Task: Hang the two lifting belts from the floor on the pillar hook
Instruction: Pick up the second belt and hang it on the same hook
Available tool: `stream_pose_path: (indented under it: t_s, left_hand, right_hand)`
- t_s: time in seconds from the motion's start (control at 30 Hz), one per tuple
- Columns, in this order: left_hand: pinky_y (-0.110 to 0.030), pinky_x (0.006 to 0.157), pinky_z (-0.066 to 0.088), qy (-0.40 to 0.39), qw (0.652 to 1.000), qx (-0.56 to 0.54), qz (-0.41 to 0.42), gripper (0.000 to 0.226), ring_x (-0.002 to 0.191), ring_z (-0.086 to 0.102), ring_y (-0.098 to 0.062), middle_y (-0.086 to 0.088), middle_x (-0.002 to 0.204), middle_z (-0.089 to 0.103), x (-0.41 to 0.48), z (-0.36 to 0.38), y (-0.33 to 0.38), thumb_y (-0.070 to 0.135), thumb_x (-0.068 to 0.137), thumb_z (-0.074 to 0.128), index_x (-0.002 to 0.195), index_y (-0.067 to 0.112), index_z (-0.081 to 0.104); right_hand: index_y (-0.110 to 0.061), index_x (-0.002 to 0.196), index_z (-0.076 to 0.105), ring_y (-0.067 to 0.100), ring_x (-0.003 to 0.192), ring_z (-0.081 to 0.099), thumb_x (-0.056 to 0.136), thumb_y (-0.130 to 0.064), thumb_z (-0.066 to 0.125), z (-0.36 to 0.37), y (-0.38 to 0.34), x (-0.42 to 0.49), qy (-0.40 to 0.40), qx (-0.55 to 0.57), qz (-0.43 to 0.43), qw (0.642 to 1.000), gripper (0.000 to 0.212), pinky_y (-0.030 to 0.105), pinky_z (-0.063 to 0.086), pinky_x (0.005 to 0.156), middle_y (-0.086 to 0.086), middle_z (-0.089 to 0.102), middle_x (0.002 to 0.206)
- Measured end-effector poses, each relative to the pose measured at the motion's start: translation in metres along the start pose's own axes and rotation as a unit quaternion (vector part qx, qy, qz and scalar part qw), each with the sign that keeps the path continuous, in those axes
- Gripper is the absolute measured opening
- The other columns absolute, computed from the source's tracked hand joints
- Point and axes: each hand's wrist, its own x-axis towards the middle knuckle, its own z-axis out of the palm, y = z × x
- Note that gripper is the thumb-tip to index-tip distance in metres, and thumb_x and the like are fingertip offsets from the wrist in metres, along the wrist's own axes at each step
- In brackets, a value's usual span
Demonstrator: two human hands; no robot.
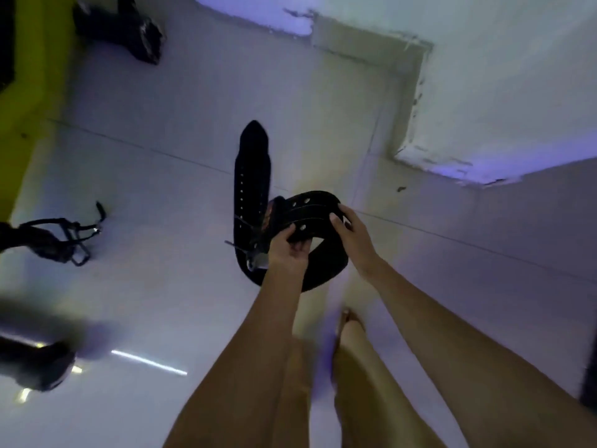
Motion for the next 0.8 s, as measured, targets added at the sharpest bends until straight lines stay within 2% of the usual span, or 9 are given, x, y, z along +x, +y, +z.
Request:
stream_pose_path:
  t_s: [0.1, 0.2, 0.27, 0.4, 0.5, 0.6, 0.67, 0.73, 0.8]
  left_hand:
    - [-0.033, 0.078, 0.05, -0.072, 0.987, 0.139, -0.026, 0.033, 0.083, 0.059, -0.024, -0.014, 0.093, 0.06, -0.128, 0.018, 0.025, 0.0, 0.09, 0.049, 0.123, 0.0, 0.05]
    - [-0.03, 0.068, 0.056, -0.143, 0.946, 0.29, -0.008, 0.031, 0.079, 0.063, -0.021, -0.011, 0.092, 0.063, -0.266, 0.044, 0.046, -0.002, 0.088, 0.052, 0.119, 0.001, 0.052]
    - [-0.028, 0.06, 0.059, -0.208, 0.897, 0.387, 0.037, 0.028, 0.069, 0.069, -0.017, -0.007, 0.085, 0.068, -0.351, 0.062, 0.054, -0.005, 0.086, 0.053, 0.112, 0.005, 0.056]
    - [-0.028, 0.06, 0.058, -0.318, 0.778, 0.524, 0.142, 0.037, 0.074, 0.069, -0.018, -0.004, 0.094, 0.069, -0.472, 0.089, 0.055, -0.006, 0.082, 0.058, 0.116, 0.01, 0.057]
    - [-0.024, 0.061, 0.057, -0.364, 0.706, 0.556, 0.243, 0.033, 0.075, 0.066, -0.015, -0.001, 0.092, 0.066, -0.551, 0.112, 0.044, -0.005, 0.082, 0.059, 0.11, 0.013, 0.058]
    - [-0.022, 0.061, 0.058, -0.408, 0.669, 0.533, 0.319, 0.027, 0.069, 0.068, -0.011, 0.001, 0.089, 0.066, -0.623, 0.132, 0.019, -0.005, 0.082, 0.059, 0.096, 0.018, 0.061]
    - [-0.023, 0.061, 0.057, -0.435, 0.655, 0.502, 0.359, 0.027, 0.07, 0.069, -0.008, 0.0, 0.089, 0.067, -0.664, 0.142, -0.001, -0.006, 0.082, 0.059, 0.093, 0.018, 0.063]
    - [-0.026, 0.066, 0.056, -0.458, 0.644, 0.478, 0.384, 0.029, 0.075, 0.068, -0.009, 0.001, 0.09, 0.068, -0.698, 0.149, -0.02, -0.007, 0.081, 0.058, 0.093, 0.018, 0.064]
    - [-0.03, 0.071, 0.056, -0.477, 0.624, 0.47, 0.402, 0.031, 0.08, 0.068, -0.011, 0.001, 0.09, 0.069, -0.727, 0.154, -0.036, -0.009, 0.081, 0.059, 0.093, 0.019, 0.064]
  right_hand:
    - [-0.016, 0.142, 0.029, 0.007, 0.116, 0.04, 0.09, -0.029, 0.057, -0.032, -0.086, -0.104, 0.019, 0.03, -0.033, 0.999, 0.061, 0.024, 0.035, 0.099, -0.008, 0.039, 0.126]
    - [-0.002, 0.116, 0.057, 0.02, 0.099, 0.059, 0.087, -0.034, 0.059, -0.072, -0.163, -0.21, 0.023, 0.039, -0.035, 0.998, 0.043, 0.022, 0.044, 0.077, 0.003, 0.058, 0.104]
    - [-0.003, 0.093, 0.067, 0.018, 0.081, 0.063, 0.086, -0.043, 0.057, -0.094, -0.211, -0.274, 0.013, 0.051, -0.046, 0.998, 0.041, 0.02, 0.045, 0.065, 0.005, 0.065, 0.088]
    - [-0.016, 0.097, 0.069, 0.013, 0.078, 0.064, 0.085, -0.053, 0.05, -0.133, -0.287, -0.375, 0.002, 0.097, -0.099, 0.99, 0.043, 0.021, 0.051, 0.064, 0.003, 0.068, 0.093]
    - [-0.019, 0.111, 0.066, 0.015, 0.094, 0.065, 0.083, -0.056, 0.052, -0.166, -0.323, -0.432, 0.011, 0.145, -0.169, 0.975, 0.049, 0.027, 0.051, 0.08, 0.004, 0.068, 0.112]
    - [-0.018, 0.111, 0.067, 0.022, 0.105, 0.064, 0.078, -0.061, 0.054, -0.204, -0.35, -0.486, 0.014, 0.157, -0.258, 0.953, 0.056, 0.034, 0.049, 0.089, 0.012, 0.066, 0.12]
    - [-0.021, 0.107, 0.069, 0.021, 0.097, 0.061, 0.077, -0.062, 0.055, -0.232, -0.364, -0.519, 0.018, 0.164, -0.302, 0.939, 0.053, 0.031, 0.047, 0.08, 0.014, 0.068, 0.11]
    - [-0.024, 0.102, 0.07, 0.016, 0.089, 0.061, 0.08, -0.059, 0.053, -0.259, -0.377, -0.552, 0.007, 0.166, -0.343, 0.924, 0.045, 0.024, 0.046, 0.07, -0.001, 0.07, 0.089]
    - [-0.026, 0.102, 0.068, 0.011, 0.09, 0.065, 0.081, -0.057, 0.053, -0.286, -0.387, -0.579, -0.001, 0.153, -0.379, 0.913, 0.041, 0.024, 0.049, 0.076, -0.011, 0.072, 0.086]
